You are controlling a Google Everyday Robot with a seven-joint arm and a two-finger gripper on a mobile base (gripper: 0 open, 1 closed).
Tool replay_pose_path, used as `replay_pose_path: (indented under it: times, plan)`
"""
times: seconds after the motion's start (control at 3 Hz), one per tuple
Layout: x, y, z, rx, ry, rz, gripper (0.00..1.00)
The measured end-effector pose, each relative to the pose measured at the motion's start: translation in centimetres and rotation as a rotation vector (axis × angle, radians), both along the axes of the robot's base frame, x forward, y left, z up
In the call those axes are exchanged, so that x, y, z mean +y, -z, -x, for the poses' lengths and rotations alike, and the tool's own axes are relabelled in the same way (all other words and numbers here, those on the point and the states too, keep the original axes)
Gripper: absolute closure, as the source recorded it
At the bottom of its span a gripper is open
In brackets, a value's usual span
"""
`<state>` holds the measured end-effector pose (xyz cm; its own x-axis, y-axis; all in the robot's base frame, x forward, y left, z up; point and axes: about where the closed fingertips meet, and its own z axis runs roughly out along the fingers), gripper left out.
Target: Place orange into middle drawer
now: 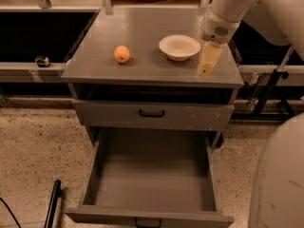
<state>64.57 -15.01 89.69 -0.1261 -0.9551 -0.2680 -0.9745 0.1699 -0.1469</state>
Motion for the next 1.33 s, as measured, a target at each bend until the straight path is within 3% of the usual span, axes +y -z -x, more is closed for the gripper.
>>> replay_pose_path:
  times: [0.33,0.67,1.33]
  plan:
    - [-0.1,0.0,0.0,-0.002,0.003,-0.001,0.00]
    - [0.6,-0.2,-1.8,-0.032,-0.014,-0.032,0.00]
    - [6.6,-4.9,-9.7,-0.257,-0.058,-0.228,0.00]
